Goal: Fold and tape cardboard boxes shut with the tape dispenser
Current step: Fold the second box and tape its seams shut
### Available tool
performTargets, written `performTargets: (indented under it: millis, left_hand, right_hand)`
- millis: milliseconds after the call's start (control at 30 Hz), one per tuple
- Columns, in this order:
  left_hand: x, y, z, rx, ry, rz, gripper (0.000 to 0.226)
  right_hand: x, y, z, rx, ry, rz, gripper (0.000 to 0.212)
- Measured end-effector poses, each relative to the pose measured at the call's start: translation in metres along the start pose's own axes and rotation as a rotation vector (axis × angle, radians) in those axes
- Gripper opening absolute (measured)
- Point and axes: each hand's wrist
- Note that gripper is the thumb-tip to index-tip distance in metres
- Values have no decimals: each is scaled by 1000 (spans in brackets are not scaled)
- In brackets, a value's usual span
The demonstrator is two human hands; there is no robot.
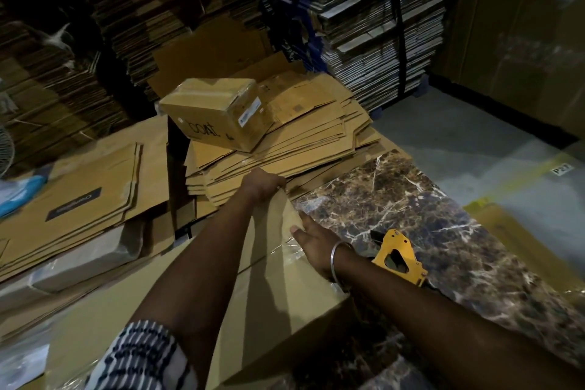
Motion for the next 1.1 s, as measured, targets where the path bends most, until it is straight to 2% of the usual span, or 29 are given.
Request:
performTargets:
  millis: [67,167,400,533,633,700,767,833,867,967,1000,1100]
  left_hand:
    - [-1,0,0,69,-51,19,47]
    - [-2,2,-3,74,6,37,48]
    - [-11,-2,-25,-85,436,-1,23]
    - [-22,-8,-37,-131,585,6,22]
    - [-46,-12,-47,-133,728,61,32]
    - [-60,-13,-50,-87,770,126,35]
    - [-65,-16,-51,-46,847,203,41]
    - [-62,-21,-55,-52,884,261,46]
    - [-57,-22,-57,-51,850,302,47]
    - [-40,-24,-51,-87,626,374,49]
    - [-34,-24,-44,-109,440,333,49]
    - [-23,-41,-17,-152,-324,101,47]
  right_hand:
    - [-1,1,0,-4,13,-12,60]
    - [-3,3,-2,-35,33,-11,60]
    - [-4,3,-3,-137,202,32,60]
    - [-5,1,-2,-170,252,60,61]
    - [-12,21,-19,-117,298,42,90]
    - [-17,34,-29,-79,290,42,100]
    - [-7,9,-13,-82,266,28,88]
    - [-3,1,-6,-106,225,39,58]
    - [-2,-1,-6,-107,193,39,52]
    - [-2,2,-6,-126,172,42,79]
    - [-2,2,-6,-119,175,50,78]
    - [0,-1,-6,-122,117,15,63]
Point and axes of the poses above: each hand's wrist, its own y-axis towards the middle knuckle, its own x-axis out of the back of the hand, z = x × y, and after that the axes turned 11 degrees about -x, right-handed
